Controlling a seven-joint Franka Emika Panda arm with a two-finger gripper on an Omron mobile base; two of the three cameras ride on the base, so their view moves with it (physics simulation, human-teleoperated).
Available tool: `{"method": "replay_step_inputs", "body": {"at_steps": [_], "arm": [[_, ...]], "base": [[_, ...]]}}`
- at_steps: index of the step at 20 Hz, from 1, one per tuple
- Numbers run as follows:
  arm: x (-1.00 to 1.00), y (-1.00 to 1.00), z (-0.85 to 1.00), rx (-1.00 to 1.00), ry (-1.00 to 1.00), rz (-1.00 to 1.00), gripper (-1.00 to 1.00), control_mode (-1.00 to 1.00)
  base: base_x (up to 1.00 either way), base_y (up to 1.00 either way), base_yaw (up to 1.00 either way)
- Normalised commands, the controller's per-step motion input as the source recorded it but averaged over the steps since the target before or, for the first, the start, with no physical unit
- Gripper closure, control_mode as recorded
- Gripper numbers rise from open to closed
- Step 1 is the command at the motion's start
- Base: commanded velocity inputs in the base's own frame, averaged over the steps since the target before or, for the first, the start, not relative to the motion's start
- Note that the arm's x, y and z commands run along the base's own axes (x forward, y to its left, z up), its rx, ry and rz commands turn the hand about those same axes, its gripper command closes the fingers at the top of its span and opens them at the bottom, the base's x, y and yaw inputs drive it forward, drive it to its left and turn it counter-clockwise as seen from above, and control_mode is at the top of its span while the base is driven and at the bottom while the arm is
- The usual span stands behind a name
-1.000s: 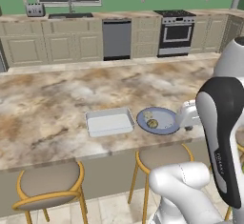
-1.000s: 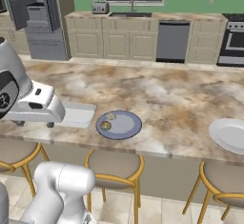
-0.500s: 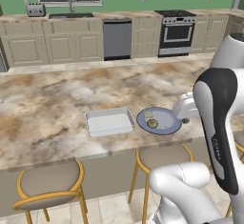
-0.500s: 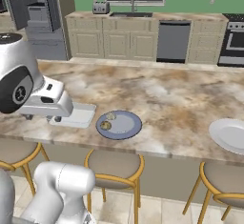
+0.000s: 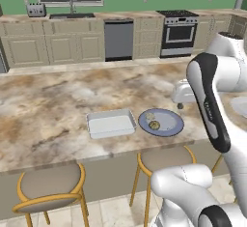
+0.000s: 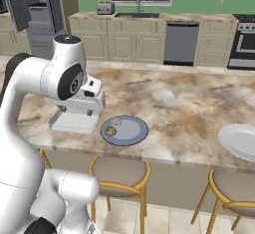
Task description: Place two dumplings into each of the tupperware containers and then place the containers in the fridge.
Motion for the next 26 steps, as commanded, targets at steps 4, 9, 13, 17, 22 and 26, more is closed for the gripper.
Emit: {"method": "replay_step_inputs", "body": {"at_steps": [4, 9, 13, 17, 22, 26], "arm": [[0.90, 0.00, -0.72, -0.02, 0.05, 0.00, -1.00, -1.00], [0.72, 0.08, -0.62, 0.00, 0.12, 0.00, -1.00, -1.00], [0.26, 0.00, -0.54, 0.00, 0.05, 0.00, -1.00, -1.00], [0.37, 0.00, -0.55, -0.05, -0.01, 0.00, -1.00, -1.00], [0.42, 0.00, -0.71, 0.00, 0.00, 0.00, -1.00, -1.00], [0.44, -0.07, -0.57, 0.00, 0.00, 0.00, -1.00, -1.00]], "base": [[0.00, 0.00, 0.00], [0.00, 0.00, 0.00], [0.00, 0.00, 0.00], [0.00, 0.00, 0.00], [0.00, 0.00, 0.00], [0.00, 0.00, 0.00]]}}
